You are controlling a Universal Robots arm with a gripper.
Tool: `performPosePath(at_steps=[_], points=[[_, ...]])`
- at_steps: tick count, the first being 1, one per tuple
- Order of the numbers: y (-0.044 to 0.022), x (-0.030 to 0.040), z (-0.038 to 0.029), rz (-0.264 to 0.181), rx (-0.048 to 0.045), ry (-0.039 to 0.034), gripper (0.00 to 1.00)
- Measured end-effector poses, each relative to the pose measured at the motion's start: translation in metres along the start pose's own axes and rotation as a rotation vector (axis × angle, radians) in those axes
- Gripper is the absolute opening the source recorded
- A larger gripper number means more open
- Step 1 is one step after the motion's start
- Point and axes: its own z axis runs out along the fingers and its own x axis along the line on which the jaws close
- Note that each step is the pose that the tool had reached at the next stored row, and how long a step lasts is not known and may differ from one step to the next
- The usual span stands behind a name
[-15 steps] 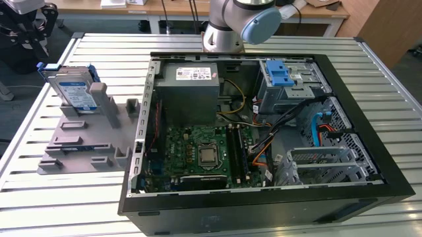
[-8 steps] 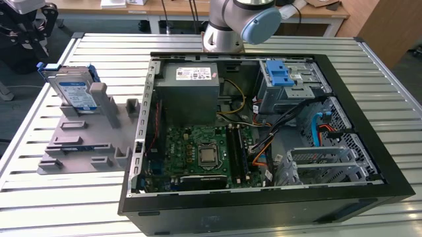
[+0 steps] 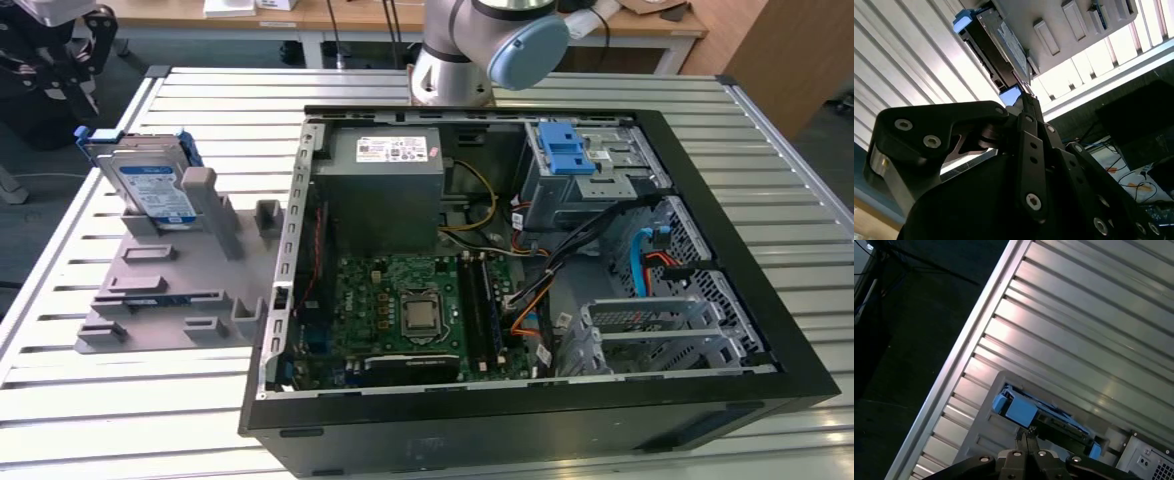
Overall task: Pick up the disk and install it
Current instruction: 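Pick up the disk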
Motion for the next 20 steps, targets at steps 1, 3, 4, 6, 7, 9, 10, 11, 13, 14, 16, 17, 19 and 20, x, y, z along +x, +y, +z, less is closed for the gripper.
performPosePath(at_steps=[1,3,4,6,7,9,10,11,13,14,16,17,19,20], points=[[0.0,0.0,0.0,-0.012,-0.0002,0.0004,0.11],[0.0,0.0,0.0,-0.038,-0.0004,0.0013,0.11],[0.0,0.0,0.0,-0.052,-0.0006,0.0018,0.11],[0.0,0.0,0.0001,-0.083,-0.001,0.0029,0.11],[0.0,0.0,0.0001,-0.101,-0.0012,0.0035,0.11],[0.0,0.0,0.0002,-0.136,-0.0016,0.0047,0.11],[0.0,0.0,0.0002,-0.154,-0.0018,0.0054,0.11],[0.0,0.0,0.0003,-0.172,-0.002,0.006,0.11],[0.0,0.0,0.0003,-0.206,-0.0024,0.0072,0.11],[0.0,0.0,0.0003,-0.222,-0.0025,0.0077,0.11],[0.0,0.0,0.0003,-0.248,-0.0028,0.0087,0.11],[0.0,0.0,0.0003,-0.261,-0.003,0.0091,0.11],[0.0,0.0,0.0004,-0.284,-0.0032,0.0099,0.11],[0.0,0.0,0.0004,-0.294,-0.0034,0.0101,0.11]])
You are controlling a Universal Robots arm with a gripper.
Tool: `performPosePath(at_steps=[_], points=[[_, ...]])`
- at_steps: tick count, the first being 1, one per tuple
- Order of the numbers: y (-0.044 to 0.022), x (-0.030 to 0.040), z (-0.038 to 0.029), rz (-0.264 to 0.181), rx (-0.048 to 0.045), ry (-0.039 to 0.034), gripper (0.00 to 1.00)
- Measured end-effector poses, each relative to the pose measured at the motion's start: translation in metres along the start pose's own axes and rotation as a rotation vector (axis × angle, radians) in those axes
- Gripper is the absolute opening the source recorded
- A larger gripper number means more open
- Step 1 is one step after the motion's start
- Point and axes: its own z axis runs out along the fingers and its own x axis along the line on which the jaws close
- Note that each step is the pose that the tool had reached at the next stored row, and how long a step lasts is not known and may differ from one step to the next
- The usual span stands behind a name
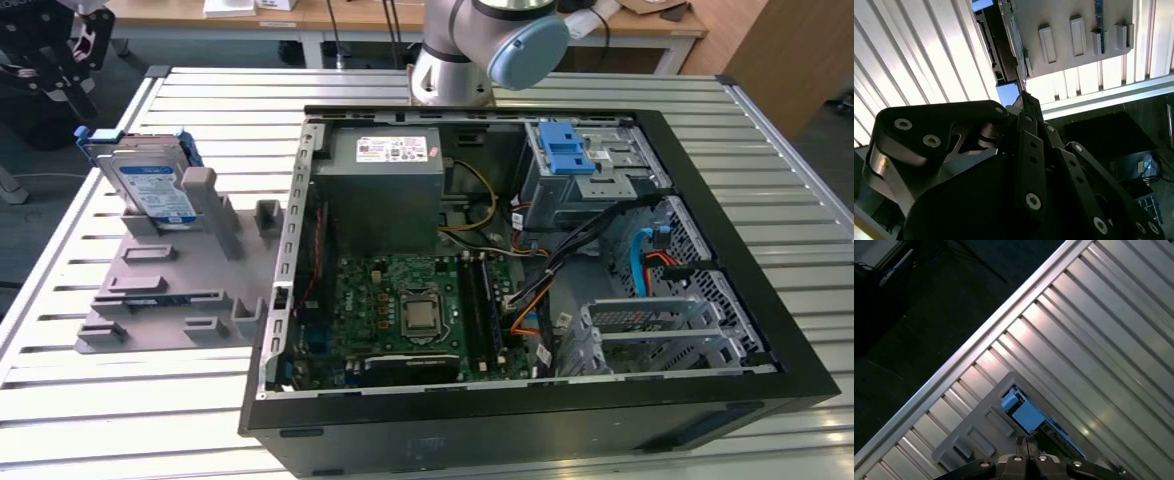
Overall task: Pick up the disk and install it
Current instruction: 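Pick up the disk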
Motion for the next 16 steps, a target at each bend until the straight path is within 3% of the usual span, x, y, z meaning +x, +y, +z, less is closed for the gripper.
performPosePath(at_steps=[9,16], points=[[0.0,0.0,0.0,-0.084,-0.0006,0.0026,0.11],[0.0,0.0,0.0,-0.087,-0.0006,0.0027,0.11]])
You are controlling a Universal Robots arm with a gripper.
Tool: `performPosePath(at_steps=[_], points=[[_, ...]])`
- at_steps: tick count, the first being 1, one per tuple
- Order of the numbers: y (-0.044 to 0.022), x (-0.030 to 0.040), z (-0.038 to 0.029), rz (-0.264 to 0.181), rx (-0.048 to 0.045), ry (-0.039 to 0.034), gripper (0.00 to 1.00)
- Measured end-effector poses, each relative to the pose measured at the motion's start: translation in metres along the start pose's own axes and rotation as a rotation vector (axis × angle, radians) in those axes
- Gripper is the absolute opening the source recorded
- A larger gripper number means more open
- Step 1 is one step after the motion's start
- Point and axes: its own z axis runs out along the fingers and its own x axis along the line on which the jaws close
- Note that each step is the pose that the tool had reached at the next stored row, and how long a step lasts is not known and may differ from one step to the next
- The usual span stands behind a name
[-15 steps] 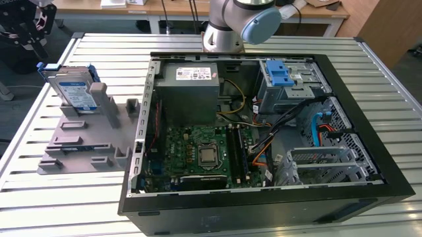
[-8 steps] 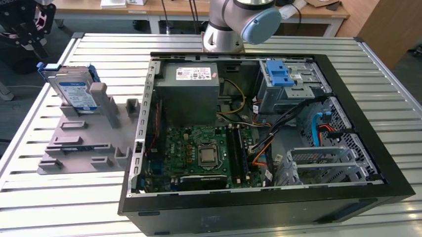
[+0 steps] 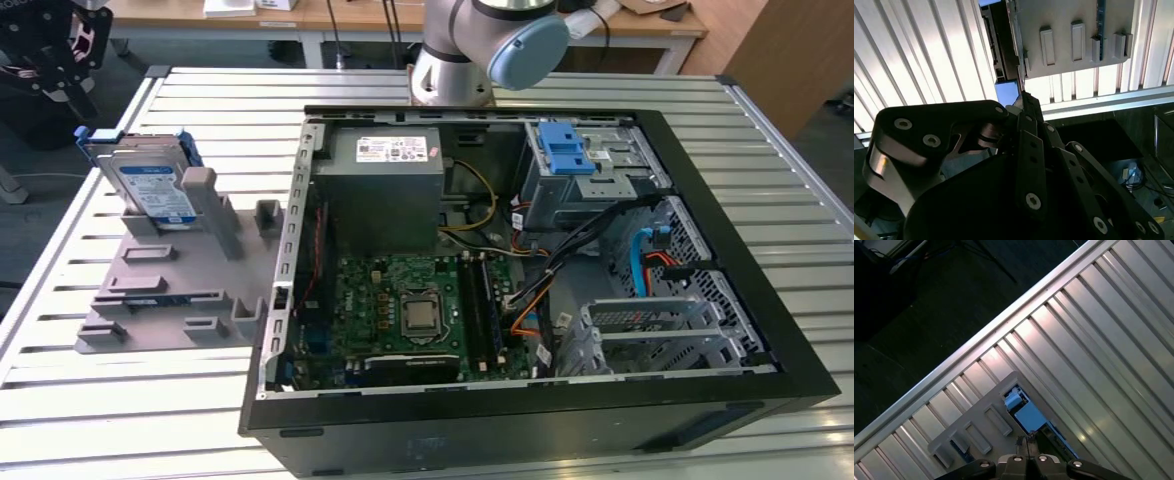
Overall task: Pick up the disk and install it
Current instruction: 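Pick up the disk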
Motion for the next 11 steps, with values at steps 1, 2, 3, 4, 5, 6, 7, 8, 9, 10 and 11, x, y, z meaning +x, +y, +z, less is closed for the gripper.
performPosePath(at_steps=[1,2,3,4,5,6,7,8,9,10,11], points=[[0.0,0.0,0.0,0.0,0.0,0.0,0.11],[0.0,0.0,0.0,0.0,0.0001,0.0,0.11],[0.0,0.0,0.0,0.0,0.0,0.0,0.11],[0.0,0.0,0.0,-0.001,0.0,0.0,0.11],[0.0,0.0,0.0,-0.006,0.0,0.0001,0.11],[0.0,0.0,0.0,-0.016,-0.0001,0.0005,0.11],[0.0,0.0,0.0001,-0.031,-0.0003,0.0009,0.11],[0.0,0.0,0.0001,-0.048,-0.0005,0.0016,0.11],[0.0,0.0,0.0002,-0.066,-0.0008,0.0022,0.11],[0.0,0.0,0.0003,-0.084,-0.0009,0.0028,0.11],[0.0,0.0,0.0004,-0.102,-0.0012,0.0034,0.11]])
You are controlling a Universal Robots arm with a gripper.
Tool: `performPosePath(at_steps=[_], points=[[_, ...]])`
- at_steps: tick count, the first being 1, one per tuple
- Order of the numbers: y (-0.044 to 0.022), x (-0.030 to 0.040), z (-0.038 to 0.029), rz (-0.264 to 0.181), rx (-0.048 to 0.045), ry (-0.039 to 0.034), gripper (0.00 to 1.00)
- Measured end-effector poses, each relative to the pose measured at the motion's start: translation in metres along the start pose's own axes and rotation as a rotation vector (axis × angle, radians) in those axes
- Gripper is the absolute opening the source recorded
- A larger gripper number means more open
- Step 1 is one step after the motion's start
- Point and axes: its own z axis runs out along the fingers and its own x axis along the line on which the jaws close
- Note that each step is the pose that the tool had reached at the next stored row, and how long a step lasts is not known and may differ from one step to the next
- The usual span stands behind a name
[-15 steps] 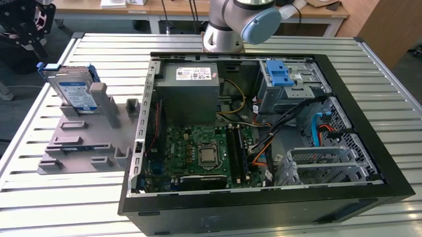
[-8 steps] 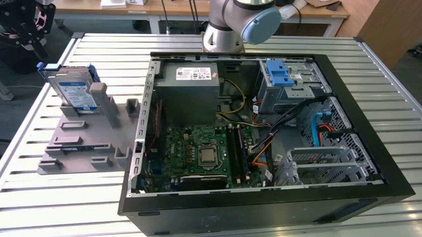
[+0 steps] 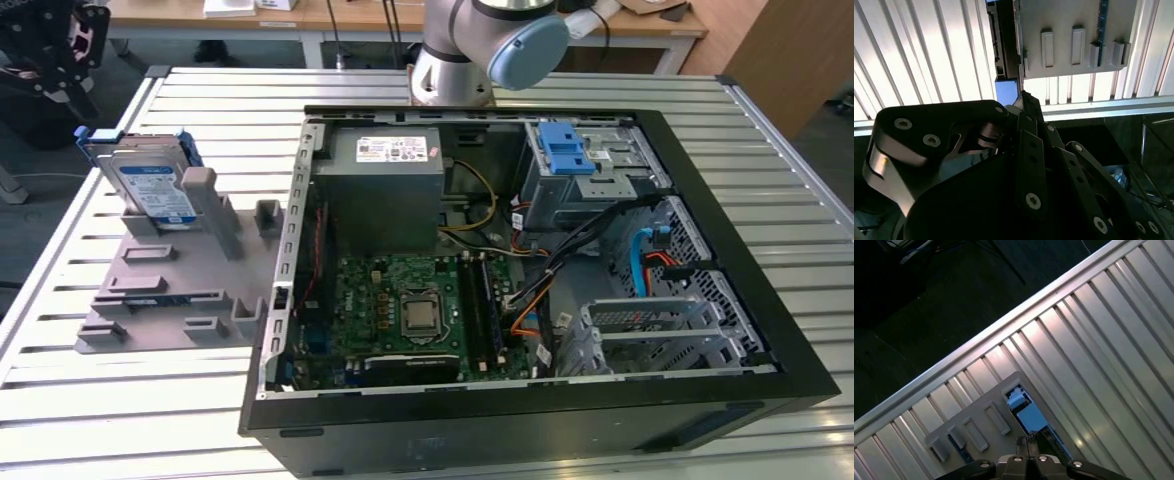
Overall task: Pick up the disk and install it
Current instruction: 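Pick up the disk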
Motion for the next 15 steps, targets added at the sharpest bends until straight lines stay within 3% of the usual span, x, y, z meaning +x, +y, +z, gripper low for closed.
performPosePath(at_steps=[11,15], points=[[-0.0001,0.0,0.001,-0.189,-0.0019,0.0063,0.11],[-0.0001,0.0,0.001,-0.216,-0.0022,0.0072,0.11]])
